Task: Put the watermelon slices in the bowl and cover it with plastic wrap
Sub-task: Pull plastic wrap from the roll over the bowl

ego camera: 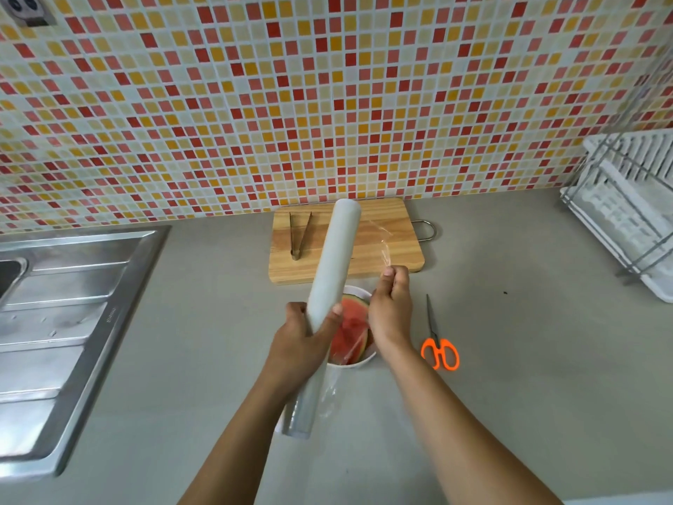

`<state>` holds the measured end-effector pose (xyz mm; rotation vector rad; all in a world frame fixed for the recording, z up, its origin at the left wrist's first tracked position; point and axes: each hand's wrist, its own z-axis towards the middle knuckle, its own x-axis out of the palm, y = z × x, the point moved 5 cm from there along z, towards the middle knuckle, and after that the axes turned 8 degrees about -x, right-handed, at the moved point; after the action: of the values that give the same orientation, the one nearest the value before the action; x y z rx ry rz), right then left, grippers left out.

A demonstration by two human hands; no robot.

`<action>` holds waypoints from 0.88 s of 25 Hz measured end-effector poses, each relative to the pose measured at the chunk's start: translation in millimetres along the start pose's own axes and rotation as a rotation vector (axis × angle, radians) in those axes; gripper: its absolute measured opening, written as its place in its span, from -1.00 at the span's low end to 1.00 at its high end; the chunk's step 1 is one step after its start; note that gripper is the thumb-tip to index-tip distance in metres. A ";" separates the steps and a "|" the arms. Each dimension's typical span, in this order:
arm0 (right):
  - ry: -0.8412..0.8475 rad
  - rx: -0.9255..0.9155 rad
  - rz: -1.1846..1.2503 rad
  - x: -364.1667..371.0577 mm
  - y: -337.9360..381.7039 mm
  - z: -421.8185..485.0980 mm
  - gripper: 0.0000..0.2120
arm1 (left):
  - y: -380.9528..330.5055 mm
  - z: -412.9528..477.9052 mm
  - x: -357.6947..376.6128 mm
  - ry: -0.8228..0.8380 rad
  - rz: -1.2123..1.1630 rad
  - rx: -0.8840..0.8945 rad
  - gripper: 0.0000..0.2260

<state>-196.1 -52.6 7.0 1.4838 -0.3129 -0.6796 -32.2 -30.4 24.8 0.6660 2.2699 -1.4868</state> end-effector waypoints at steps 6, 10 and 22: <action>0.019 0.081 -0.011 -10.6 -33.9 7.7 -0.81 | 1.2 -0.1 20.9 -0.031 0.049 -0.037 -0.58; 0.010 0.103 -0.007 -11.0 -47.4 5.4 -0.81 | -3.4 -8.4 27.0 -0.237 0.241 -0.001 -0.59; 0.041 0.200 -0.010 -14.8 -83.0 2.3 -0.79 | 4.6 -5.0 41.9 -0.098 0.198 -0.027 -0.50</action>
<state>-227.5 -41.4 -70.4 1.6885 -0.3505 -0.6393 -64.6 -16.1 1.4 0.7687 2.0810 -1.3628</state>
